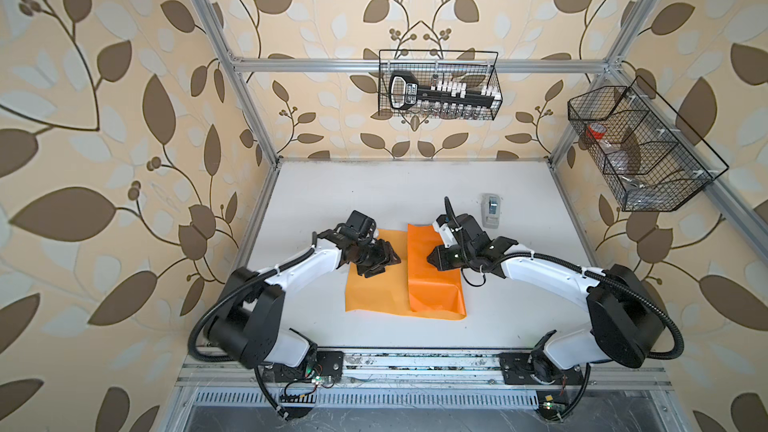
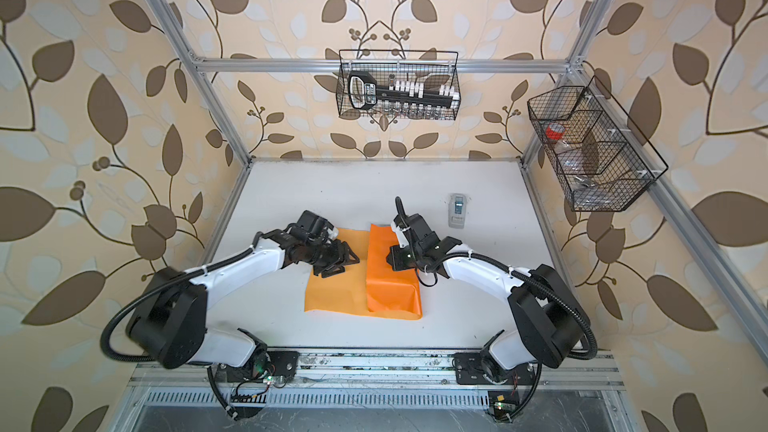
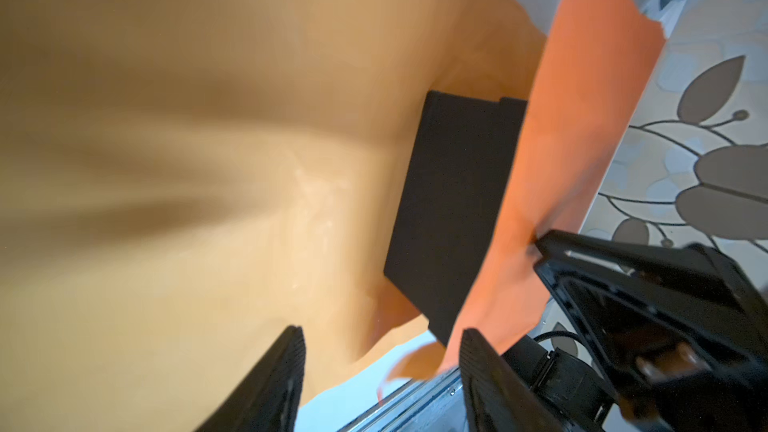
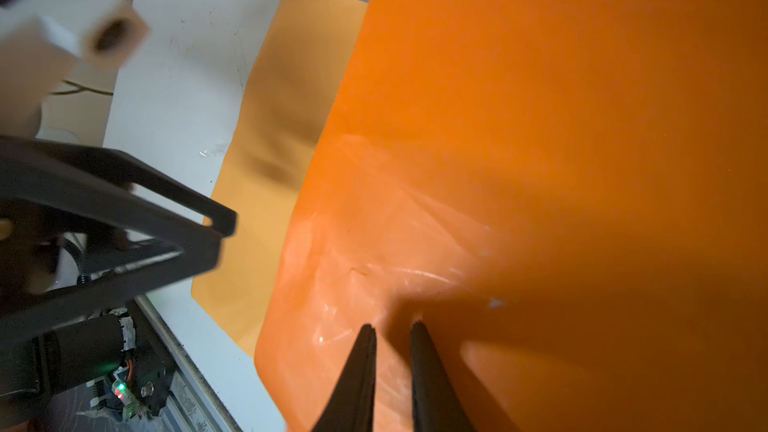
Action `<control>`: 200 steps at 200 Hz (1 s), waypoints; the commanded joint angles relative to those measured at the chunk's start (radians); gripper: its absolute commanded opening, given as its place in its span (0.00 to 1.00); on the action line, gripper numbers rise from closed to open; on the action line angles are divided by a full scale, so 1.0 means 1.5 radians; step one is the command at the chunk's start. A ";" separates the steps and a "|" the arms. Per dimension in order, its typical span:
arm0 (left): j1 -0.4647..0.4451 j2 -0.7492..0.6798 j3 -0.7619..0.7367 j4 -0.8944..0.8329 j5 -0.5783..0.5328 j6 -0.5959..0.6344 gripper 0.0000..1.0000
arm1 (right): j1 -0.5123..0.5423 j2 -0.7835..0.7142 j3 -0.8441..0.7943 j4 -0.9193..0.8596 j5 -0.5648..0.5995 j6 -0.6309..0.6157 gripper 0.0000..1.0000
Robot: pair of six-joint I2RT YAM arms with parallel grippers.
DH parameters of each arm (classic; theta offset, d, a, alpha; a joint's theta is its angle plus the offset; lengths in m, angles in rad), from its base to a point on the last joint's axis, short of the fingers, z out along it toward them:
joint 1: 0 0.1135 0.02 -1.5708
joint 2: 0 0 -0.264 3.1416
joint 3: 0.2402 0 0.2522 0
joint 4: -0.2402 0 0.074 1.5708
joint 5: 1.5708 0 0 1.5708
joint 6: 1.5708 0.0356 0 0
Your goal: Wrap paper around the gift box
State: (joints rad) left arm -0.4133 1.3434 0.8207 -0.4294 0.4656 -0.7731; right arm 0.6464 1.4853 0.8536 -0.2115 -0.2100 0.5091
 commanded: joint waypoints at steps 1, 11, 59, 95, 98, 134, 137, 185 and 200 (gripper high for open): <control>0.046 -0.094 -0.035 -0.132 -0.086 0.010 0.76 | 0.010 0.028 -0.039 -0.041 0.010 0.005 0.18; 0.061 -0.122 -0.055 -0.154 -0.114 0.006 0.81 | 0.011 0.025 -0.042 -0.036 0.009 0.007 0.18; 0.122 -0.167 -0.163 -0.137 -0.138 -0.032 0.98 | 0.011 0.015 -0.048 -0.032 0.005 0.007 0.18; 0.141 -0.157 -0.194 -0.123 -0.180 -0.020 0.99 | 0.011 0.012 -0.050 -0.035 0.004 0.004 0.18; 0.142 -0.154 -0.197 -0.117 -0.176 -0.019 0.99 | 0.011 0.012 -0.050 -0.034 0.004 0.004 0.18; 0.146 -0.081 -0.247 0.035 -0.024 -0.023 0.98 | 0.012 0.015 -0.046 -0.033 0.002 0.004 0.18; 0.146 -0.073 -0.250 0.050 -0.010 -0.024 0.98 | 0.011 0.015 -0.045 -0.033 0.002 0.004 0.18; 0.145 0.011 -0.259 0.197 0.148 -0.029 0.95 | 0.011 0.023 -0.043 -0.032 0.003 0.004 0.18; 0.145 0.007 -0.258 0.224 0.172 -0.034 0.93 | 0.011 0.023 -0.044 -0.032 0.003 0.004 0.18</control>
State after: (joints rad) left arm -0.1951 1.3140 0.4904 -0.1421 0.6487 -0.8200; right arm 0.6506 1.4776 0.8303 -0.1654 -0.2096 0.5129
